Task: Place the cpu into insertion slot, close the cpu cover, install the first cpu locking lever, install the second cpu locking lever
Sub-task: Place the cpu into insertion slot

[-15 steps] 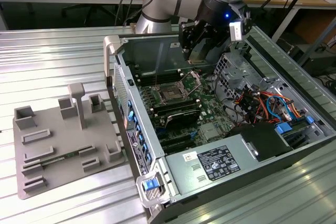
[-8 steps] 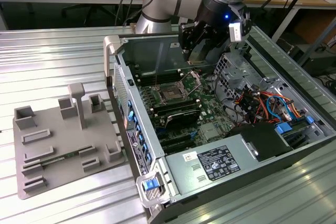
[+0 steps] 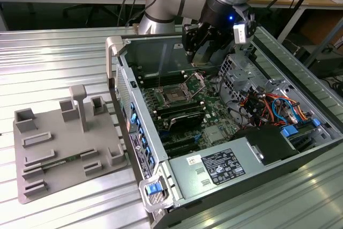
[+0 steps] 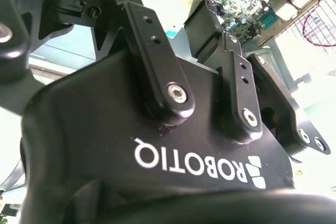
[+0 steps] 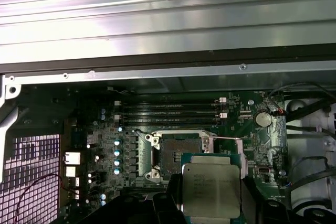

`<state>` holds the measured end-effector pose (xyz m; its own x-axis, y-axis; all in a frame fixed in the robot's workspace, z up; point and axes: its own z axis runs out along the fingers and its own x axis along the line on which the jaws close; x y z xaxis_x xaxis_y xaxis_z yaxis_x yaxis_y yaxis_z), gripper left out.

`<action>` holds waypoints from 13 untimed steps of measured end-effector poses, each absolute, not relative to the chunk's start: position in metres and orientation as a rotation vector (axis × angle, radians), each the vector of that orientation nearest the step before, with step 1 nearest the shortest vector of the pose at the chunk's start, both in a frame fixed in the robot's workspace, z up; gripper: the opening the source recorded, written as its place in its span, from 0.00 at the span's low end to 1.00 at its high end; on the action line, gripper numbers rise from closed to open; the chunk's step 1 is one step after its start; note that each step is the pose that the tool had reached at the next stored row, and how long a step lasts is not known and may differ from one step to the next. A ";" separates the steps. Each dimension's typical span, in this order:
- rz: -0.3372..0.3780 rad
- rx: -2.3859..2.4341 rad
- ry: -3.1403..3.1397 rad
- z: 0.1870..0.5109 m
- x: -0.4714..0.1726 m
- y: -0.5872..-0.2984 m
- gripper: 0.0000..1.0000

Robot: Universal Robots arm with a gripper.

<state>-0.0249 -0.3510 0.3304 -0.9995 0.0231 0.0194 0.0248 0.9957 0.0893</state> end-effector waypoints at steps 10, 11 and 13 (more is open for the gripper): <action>-0.140 -0.037 -3.120 0.328 -0.025 -0.351 0.55; -0.140 -0.037 -3.120 0.328 -0.025 -0.351 0.55; -0.140 -0.037 -3.120 0.328 -0.025 -0.351 0.55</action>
